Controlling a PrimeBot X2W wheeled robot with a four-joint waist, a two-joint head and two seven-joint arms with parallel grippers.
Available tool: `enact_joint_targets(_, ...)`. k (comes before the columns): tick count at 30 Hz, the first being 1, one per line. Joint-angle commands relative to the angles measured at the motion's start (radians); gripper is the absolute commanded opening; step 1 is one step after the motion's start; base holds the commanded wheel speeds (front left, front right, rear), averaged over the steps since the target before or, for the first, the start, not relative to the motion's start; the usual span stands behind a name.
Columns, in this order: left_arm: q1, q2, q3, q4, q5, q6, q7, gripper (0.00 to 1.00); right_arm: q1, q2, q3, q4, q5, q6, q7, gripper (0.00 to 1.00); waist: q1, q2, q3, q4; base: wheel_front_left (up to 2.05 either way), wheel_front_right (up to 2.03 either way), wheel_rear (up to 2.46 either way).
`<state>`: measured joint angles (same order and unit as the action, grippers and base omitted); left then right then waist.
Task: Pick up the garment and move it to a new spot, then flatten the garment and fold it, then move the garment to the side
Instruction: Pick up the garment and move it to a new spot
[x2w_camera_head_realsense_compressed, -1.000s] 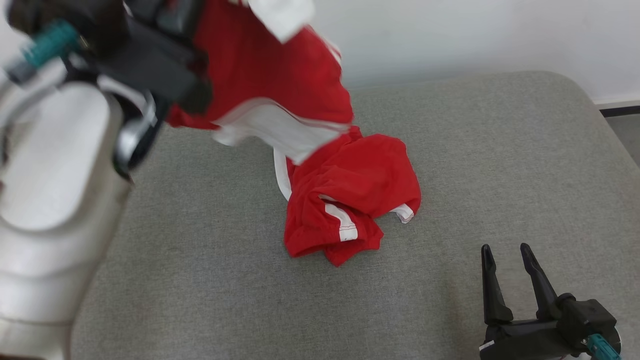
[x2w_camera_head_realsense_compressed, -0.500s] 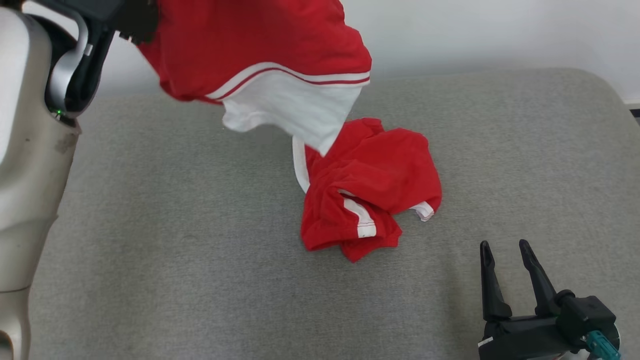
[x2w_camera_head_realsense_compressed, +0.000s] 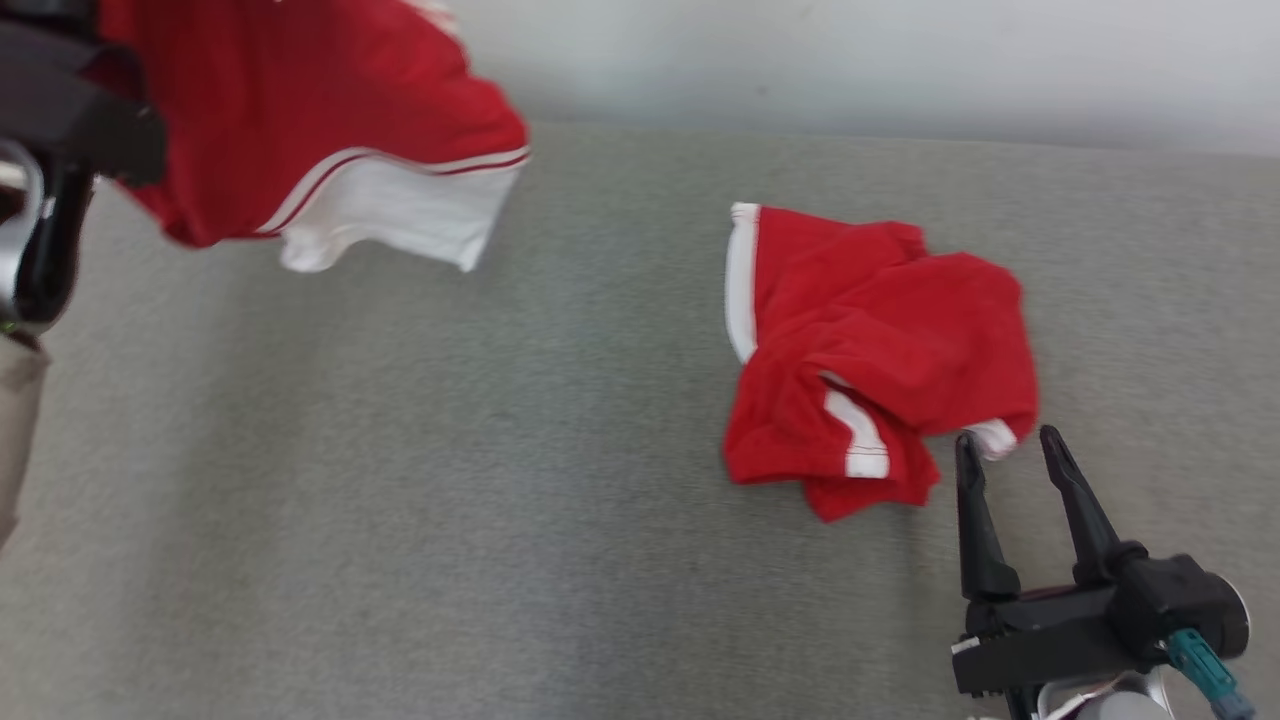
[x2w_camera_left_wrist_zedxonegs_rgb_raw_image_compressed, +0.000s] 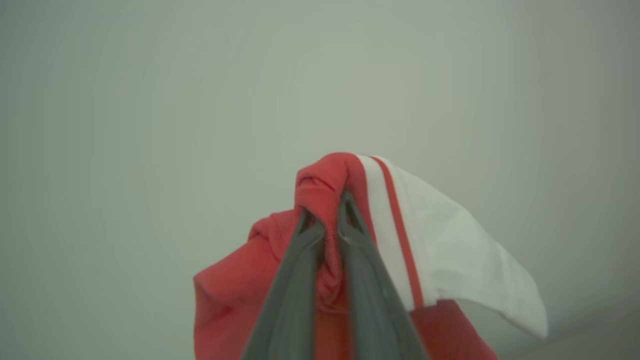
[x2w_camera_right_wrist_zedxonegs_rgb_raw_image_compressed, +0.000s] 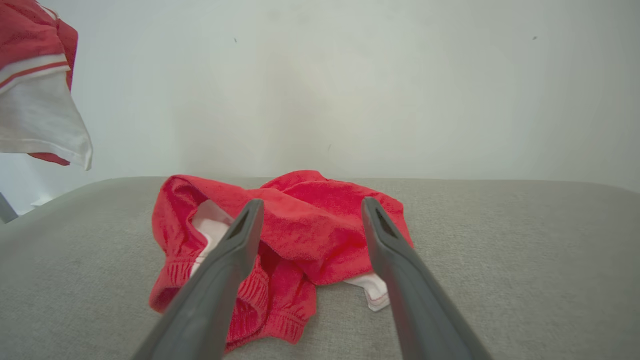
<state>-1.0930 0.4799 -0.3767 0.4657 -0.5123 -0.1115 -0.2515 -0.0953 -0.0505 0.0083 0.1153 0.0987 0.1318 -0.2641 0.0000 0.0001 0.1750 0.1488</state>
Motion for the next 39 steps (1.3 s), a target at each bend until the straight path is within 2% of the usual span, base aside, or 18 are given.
enact_joint_targets(1, 0.026, 0.021, 0.014, 0.008, -0.009, 0.004, -0.008, 0.00, -0.018, -0.003, 0.011, -0.005, -0.014, -0.002, -0.001, 1.00, 0.0000, -0.0001, 0.043, 0.104, 0.00, 0.00, 0.00)
enact_joint_targets(9, 0.086, 0.080, 0.077, 0.038, -0.014, 0.005, -0.014, 0.00, -0.063, -0.019, 0.061, -0.017, -0.032, -0.002, -0.001, 1.00, 0.0000, -0.0001, 0.072, 0.196, 0.00, 0.00, 0.00)
enact_joint_targets(13, 0.074, 0.088, 0.104, 0.056, -0.001, -0.002, -0.015, 0.00, -0.085, -0.037, 0.083, -0.020, -0.045, -0.002, -0.001, 1.00, 0.0000, -0.0001, 0.097, 0.226, 0.00, 0.00, 0.00)
enact_joint_targets(21, 0.038, 0.097, 0.166, 0.098, 0.021, -0.009, -0.014, 0.00, -0.110, -0.064, 0.102, -0.064, -0.062, -0.002, 0.020, 1.00, 0.0000, -0.0001, 0.147, 0.195, 0.00, 0.00, 0.00)
enact_joint_targets(28, 0.115, 0.033, 0.211, 0.202, 0.014, -0.017, -0.014, 0.00, -0.085, -0.073, 0.095, -0.159, -0.087, -0.002, 0.066, 1.00, 0.0000, -0.0001, 0.180, 0.153, 0.00, 0.00, 0.00)
enact_joint_targets(34, 0.204, -0.044, 0.206, 0.318, 0.046, -0.017, -0.014, 0.00, -0.080, -0.081, 0.098, -0.222, -0.099, -0.002, 0.103, 1.00, 0.0000, -0.0001, 0.206, 0.127, 0.00, 0.00, 0.00)
enact_joint_targets(39, 0.271, -0.106, 0.200, 0.406, 0.025, -0.017, -0.014, 0.00, -0.077, -0.078, 0.104, -0.264, -0.109, -0.002, 0.125, 1.00, 0.0000, -0.0001, 0.217, 0.114, 0.00, 0.00, 0.00)
